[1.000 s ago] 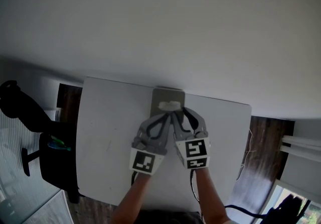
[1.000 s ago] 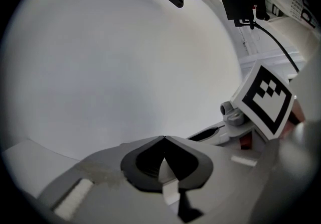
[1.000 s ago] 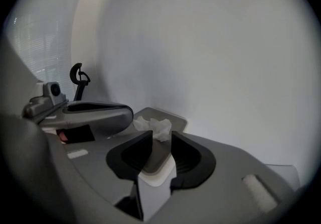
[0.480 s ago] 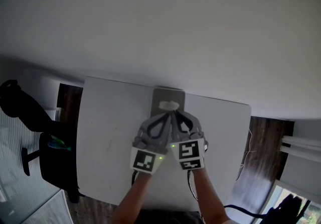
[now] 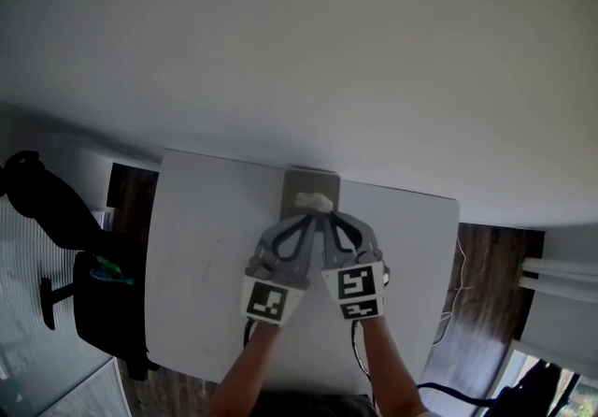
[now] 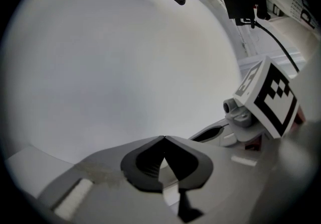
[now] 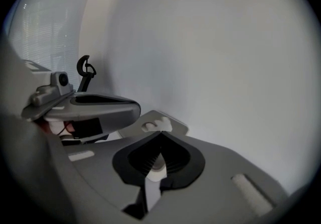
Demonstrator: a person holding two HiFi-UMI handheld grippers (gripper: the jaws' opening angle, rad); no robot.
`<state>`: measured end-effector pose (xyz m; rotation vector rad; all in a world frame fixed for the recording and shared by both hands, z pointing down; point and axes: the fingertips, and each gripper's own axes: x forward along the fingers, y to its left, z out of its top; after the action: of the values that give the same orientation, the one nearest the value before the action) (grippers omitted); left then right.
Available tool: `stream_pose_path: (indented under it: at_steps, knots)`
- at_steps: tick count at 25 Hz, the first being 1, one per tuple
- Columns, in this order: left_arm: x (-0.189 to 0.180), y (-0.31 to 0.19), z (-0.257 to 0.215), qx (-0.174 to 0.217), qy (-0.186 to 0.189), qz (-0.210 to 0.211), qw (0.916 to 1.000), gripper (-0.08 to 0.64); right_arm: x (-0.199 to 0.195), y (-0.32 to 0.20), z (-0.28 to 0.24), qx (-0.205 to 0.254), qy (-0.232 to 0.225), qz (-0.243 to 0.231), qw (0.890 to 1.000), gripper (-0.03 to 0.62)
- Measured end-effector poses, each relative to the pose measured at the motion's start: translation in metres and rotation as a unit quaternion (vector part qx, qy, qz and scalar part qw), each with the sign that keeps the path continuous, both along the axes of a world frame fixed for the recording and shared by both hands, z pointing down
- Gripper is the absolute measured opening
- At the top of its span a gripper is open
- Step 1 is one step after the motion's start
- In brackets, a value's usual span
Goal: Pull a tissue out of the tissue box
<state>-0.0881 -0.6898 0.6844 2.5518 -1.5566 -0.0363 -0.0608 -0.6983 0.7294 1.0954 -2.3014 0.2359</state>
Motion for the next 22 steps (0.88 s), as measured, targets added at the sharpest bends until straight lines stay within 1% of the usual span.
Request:
stream_pose_path:
  at_steps: [3,8,14,22]
  knots:
    - [-0.002,0.006,-0.011,0.012,-0.004,0.002,0.9999,-0.008,-0.003,0.005,-0.012,0.008,-0.004,-0.002,1.0,0.009]
    - [-0.002,0.015,-0.039,0.012,-0.006,-0.001,0.9999,-0.008,-0.002,0.01,-0.047,0.02,-0.012,-0.005,1.0,0.009]
    - [-0.002,0.03,-0.073,0.024,-0.014,-0.003,0.9996,-0.008,0.0,0.022,-0.087,0.037,-0.018,-0.01,0.999,0.009]
    - [0.002,0.061,-0.115,0.029,-0.038,0.007,0.9988,-0.008,0.005,0.045,-0.141,0.052,-0.033,-0.006,0.998,0.009]
